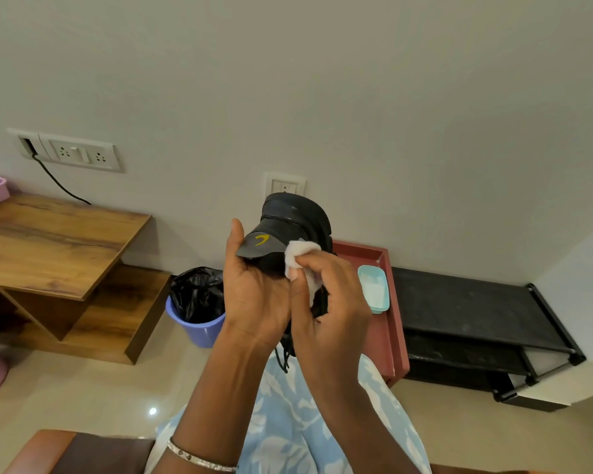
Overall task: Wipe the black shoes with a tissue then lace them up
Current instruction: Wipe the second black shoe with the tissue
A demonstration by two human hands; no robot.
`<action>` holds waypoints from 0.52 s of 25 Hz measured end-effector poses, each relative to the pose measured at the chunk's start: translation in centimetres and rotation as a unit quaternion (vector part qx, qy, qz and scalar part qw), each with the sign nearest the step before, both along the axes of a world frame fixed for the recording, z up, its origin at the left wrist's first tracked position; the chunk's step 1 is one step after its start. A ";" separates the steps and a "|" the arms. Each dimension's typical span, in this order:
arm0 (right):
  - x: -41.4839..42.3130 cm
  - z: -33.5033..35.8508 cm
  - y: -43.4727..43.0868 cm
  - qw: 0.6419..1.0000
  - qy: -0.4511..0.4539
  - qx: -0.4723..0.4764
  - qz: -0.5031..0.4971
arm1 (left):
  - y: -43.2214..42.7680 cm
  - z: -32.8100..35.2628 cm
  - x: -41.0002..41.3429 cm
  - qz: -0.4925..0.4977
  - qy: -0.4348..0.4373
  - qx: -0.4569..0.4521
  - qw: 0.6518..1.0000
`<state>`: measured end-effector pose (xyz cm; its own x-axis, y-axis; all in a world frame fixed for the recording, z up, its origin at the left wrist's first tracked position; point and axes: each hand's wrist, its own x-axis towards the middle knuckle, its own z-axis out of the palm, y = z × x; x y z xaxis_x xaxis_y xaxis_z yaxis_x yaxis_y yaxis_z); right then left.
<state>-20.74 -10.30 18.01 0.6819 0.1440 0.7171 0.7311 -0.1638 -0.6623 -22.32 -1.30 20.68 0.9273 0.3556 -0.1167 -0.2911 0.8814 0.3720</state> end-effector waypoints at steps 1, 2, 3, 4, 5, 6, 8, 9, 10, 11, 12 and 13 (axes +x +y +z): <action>-0.1 0.5 0.4 1.000 -0.021 -0.008 0.004 | -0.2 0.1 0.0 -0.002 -0.001 0.003 1.000; -0.1 0.9 0.7 0.999 -0.039 -0.016 0.004 | -0.2 0.1 -0.1 -0.009 -0.006 0.009 1.000; 0.1 1.0 0.8 0.998 -0.051 -0.021 0.002 | -0.2 0.1 -0.2 -0.018 -0.016 0.017 1.000; 0.5 0.9 0.8 0.998 -0.057 -0.018 -0.001 | -0.2 0.1 -0.4 -0.024 -0.028 0.031 0.999; 1.1 0.6 0.5 0.998 -0.054 -0.010 -0.004 | -0.2 0.0 -0.5 -0.027 -0.040 0.048 0.998; 1.7 0.1 0.2 0.999 -0.045 -0.002 -0.009 | -0.1 -0.3 -0.5 -0.024 -0.050 0.063 0.996; 2.3 -0.9 -0.3 1.000 -0.003 0.013 -0.019 | 0.1 -1.0 -0.7 -0.004 -0.066 0.070 0.995; 2.2 -1.5 -0.4 0.999 0.028 0.022 -0.019 | 0.4 -1.2 -0.7 0.008 -0.075 0.073 0.995; 2.1 -2.0 -0.6 0.998 0.061 0.030 -0.016 | 0.8 -1.4 -0.7 0.020 -0.083 0.083 0.993; 2.0 -2.3 -0.8 0.995 0.089 0.031 -0.014 | 1.0 -1.4 -0.5 0.029 -0.083 0.097 0.991; 2.1 -2.5 -1.0 0.993 0.111 0.023 -0.015 | 0.9 -1.2 -0.4 0.032 -0.077 0.114 0.990; 2.3 -2.5 -1.3 0.991 0.135 0.014 -0.014 | 0.8 -1.0 -0.4 0.028 -0.059 0.140 0.988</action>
<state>-18.45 -11.62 15.46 0.8530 0.1049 0.5112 0.5219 -0.1609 -0.8377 -22.67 -0.50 19.63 0.9061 0.4105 0.1021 -0.3935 0.7294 0.5596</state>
